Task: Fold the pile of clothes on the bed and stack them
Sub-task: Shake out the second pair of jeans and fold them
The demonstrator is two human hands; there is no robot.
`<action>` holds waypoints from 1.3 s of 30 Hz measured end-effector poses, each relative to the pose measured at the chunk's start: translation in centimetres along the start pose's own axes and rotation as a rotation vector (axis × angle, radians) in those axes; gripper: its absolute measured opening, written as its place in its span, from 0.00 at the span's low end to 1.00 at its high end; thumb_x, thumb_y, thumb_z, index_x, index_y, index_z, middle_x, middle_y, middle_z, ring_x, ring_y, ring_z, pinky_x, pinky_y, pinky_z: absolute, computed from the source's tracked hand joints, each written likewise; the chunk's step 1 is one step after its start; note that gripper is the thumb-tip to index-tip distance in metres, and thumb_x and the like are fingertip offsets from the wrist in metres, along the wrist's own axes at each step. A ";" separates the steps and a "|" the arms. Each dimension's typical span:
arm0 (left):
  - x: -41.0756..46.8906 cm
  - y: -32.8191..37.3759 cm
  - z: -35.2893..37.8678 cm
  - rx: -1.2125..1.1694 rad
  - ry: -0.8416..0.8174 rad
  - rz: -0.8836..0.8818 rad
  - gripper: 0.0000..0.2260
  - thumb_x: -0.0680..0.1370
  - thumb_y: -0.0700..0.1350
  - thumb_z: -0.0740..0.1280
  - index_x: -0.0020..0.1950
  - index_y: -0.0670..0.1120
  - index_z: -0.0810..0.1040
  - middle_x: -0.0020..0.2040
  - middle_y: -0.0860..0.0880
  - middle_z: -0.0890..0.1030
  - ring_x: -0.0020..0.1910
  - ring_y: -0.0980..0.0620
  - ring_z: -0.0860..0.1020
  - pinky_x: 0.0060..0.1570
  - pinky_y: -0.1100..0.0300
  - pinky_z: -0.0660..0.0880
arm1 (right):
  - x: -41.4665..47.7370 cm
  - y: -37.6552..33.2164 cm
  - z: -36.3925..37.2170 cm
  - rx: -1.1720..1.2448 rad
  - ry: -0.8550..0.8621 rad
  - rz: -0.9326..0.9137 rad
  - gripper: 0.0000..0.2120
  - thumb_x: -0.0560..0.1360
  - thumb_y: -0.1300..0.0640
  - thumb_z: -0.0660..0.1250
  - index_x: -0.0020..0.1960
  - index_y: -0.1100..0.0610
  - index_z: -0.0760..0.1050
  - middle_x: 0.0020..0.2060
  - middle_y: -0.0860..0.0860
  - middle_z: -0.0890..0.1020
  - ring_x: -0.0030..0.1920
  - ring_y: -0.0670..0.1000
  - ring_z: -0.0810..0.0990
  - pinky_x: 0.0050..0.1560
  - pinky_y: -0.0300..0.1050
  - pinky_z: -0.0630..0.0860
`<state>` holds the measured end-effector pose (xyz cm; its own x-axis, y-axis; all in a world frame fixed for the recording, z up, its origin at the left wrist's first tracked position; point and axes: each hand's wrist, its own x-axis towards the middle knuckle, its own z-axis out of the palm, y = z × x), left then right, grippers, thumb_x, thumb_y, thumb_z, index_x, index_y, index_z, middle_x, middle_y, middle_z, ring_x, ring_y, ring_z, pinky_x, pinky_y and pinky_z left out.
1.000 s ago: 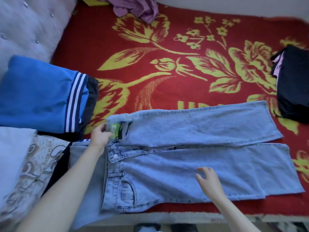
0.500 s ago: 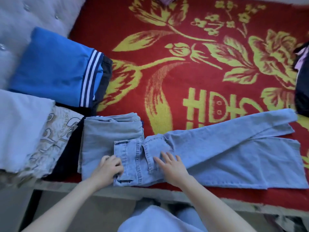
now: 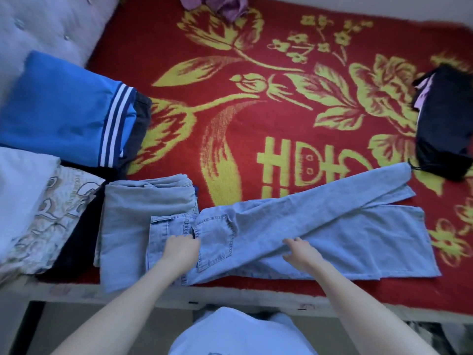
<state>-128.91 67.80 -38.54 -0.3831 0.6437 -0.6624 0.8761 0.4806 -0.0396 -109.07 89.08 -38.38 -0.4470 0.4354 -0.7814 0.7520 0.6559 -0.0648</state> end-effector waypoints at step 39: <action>18.1 31.2 -2.7 -0.122 0.431 -0.151 0.08 0.63 0.40 0.54 0.28 0.44 0.71 0.25 0.46 0.71 0.22 0.45 0.72 0.21 0.60 0.66 | 22.8 40.9 -13.7 1.686 0.389 0.439 0.05 0.76 0.62 0.63 0.50 0.54 0.74 0.48 0.50 0.73 0.44 0.47 0.72 0.51 0.48 0.69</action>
<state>-109.30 96.03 -49.75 -0.6130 0.7371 -0.2844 0.7701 0.6379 -0.0068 -95.14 134.26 -50.29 0.0132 0.6572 -0.7536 0.3580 -0.7068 -0.6101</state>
